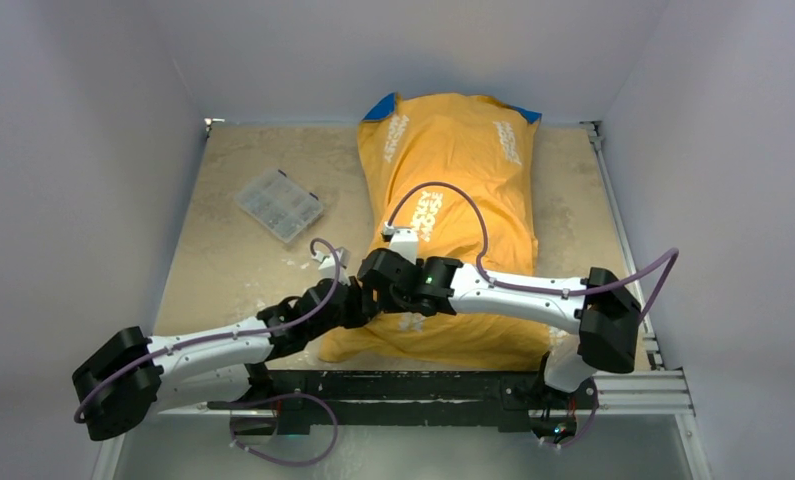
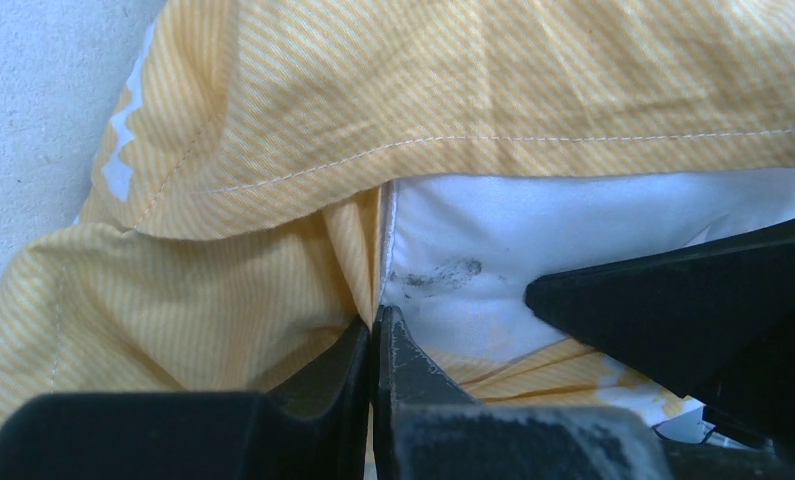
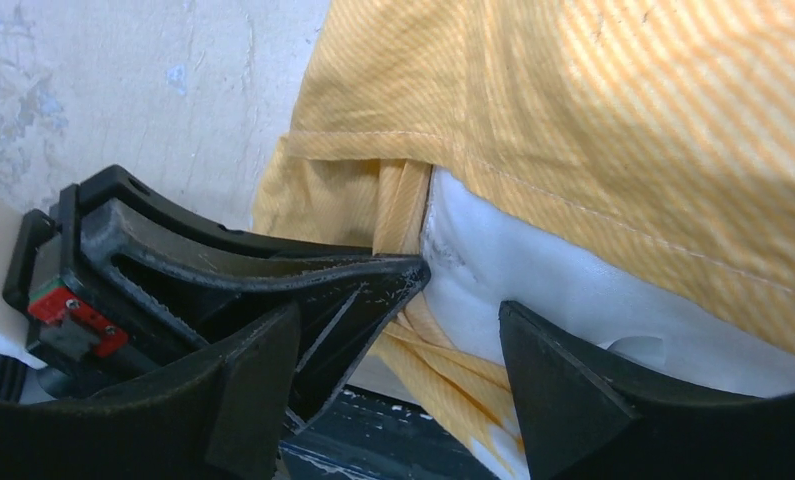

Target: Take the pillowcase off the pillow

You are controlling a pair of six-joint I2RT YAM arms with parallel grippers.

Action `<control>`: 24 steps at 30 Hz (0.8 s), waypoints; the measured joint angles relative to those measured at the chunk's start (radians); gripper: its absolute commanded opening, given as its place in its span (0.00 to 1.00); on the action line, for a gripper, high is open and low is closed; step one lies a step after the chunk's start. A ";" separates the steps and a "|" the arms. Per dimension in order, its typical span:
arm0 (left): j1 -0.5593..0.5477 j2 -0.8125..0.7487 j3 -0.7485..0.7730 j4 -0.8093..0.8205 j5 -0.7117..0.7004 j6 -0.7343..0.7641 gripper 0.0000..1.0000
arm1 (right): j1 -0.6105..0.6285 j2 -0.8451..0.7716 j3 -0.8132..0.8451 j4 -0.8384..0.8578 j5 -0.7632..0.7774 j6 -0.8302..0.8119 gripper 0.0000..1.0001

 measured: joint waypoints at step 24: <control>0.142 0.071 0.109 -0.078 -0.124 0.034 0.00 | -0.073 0.046 0.015 0.023 0.143 0.089 0.79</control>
